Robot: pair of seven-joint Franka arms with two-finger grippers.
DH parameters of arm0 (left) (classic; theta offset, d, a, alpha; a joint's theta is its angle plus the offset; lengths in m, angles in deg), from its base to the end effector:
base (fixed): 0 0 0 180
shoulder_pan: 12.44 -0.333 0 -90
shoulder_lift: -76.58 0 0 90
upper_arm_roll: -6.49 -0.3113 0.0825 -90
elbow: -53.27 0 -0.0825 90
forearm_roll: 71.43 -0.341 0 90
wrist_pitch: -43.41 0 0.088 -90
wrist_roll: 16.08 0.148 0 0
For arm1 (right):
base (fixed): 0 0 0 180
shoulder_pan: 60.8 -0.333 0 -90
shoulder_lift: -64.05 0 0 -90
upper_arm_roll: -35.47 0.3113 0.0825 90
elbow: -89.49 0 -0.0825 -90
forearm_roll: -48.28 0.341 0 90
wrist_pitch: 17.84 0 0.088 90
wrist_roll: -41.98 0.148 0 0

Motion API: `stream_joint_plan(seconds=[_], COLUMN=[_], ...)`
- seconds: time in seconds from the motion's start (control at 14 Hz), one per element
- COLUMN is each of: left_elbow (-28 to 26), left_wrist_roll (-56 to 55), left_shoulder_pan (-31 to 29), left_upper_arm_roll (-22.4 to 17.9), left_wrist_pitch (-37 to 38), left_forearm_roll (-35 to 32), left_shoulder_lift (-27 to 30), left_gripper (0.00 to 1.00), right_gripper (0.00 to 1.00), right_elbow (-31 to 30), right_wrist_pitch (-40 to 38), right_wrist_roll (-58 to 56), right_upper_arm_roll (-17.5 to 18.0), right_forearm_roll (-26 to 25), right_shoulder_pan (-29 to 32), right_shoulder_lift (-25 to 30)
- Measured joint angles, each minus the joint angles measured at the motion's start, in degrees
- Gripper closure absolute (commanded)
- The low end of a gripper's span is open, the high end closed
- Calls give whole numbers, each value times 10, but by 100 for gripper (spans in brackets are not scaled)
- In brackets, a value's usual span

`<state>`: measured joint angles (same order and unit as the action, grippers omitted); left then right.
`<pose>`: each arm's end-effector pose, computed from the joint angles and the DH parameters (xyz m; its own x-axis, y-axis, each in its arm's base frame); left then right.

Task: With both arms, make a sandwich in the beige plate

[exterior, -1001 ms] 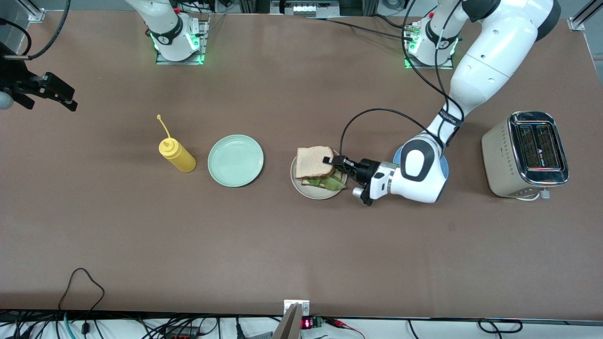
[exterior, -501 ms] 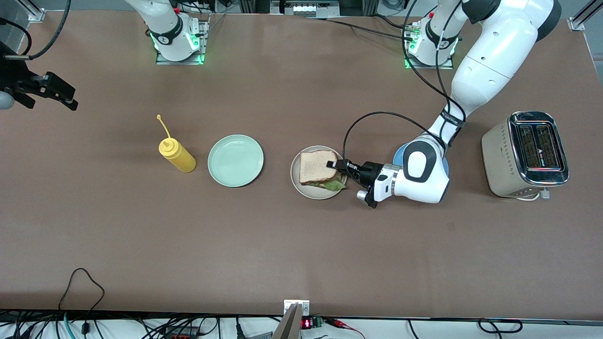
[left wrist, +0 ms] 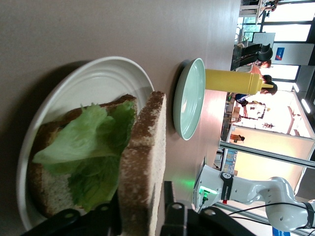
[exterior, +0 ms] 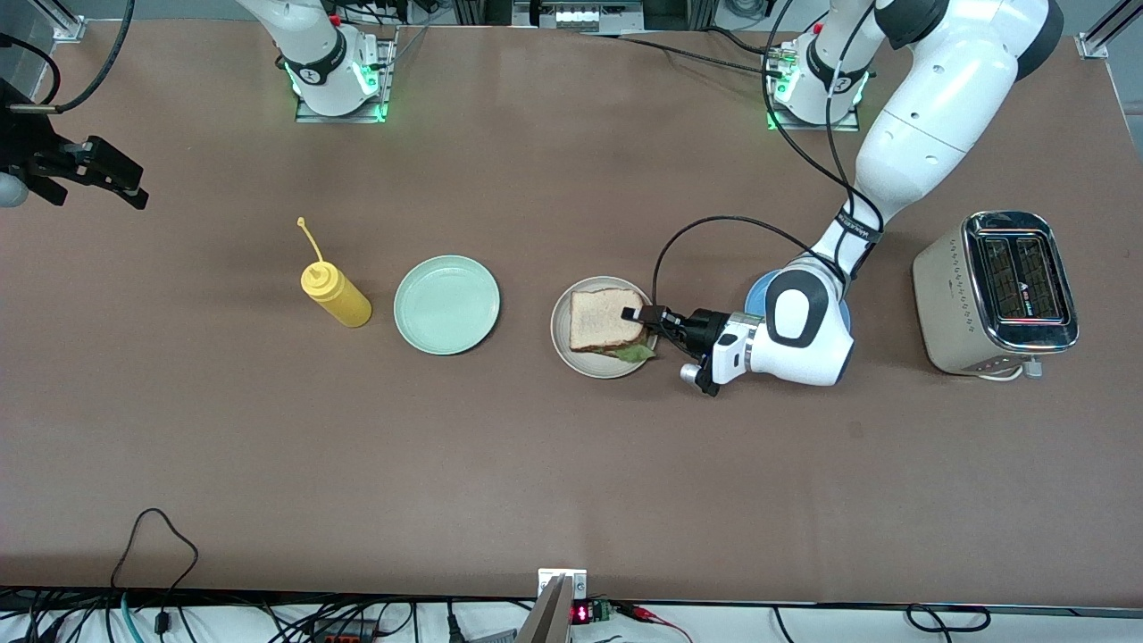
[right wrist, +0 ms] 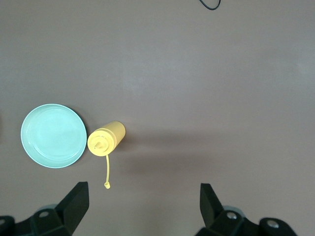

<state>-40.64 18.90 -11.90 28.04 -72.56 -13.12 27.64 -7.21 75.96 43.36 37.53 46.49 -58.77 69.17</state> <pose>0.5597 -0.2889 0.1608 0.9463 -0.2920 -0.1387 0.0018 -0.4243 0.9055 0.4912 -0.0035 0.5791 0.9990 -0.0215 0.0395 -0.0228 -0.9992 0.0335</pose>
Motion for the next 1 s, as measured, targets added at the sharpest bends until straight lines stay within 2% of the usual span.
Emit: stream_joint_plan(seconds=[0.57,0.72,1.0], left_elbow=[0,1,3], left_wrist_roll=[0,-13,-105], left_shoulder_pan=[-1,-1,-1], left_upper_arm_roll=[-2,-2,-2], left_wrist_pitch=[-2,-2,1], left_forearm_roll=[-5,-34,-138], left_shoulder_lift=[1,12,62], left_gripper=[0,0,0], right_gripper=[0,0,0], right_elbow=[0,0,0], right_wrist_pitch=[0,0,0], right_wrist_roll=[0,0,0], right_upper_arm_roll=[0,0,0], right_forearm_roll=[0,0,0], right_shoulder_pan=[0,0,0], right_shoulder_lift=[0,0,0])
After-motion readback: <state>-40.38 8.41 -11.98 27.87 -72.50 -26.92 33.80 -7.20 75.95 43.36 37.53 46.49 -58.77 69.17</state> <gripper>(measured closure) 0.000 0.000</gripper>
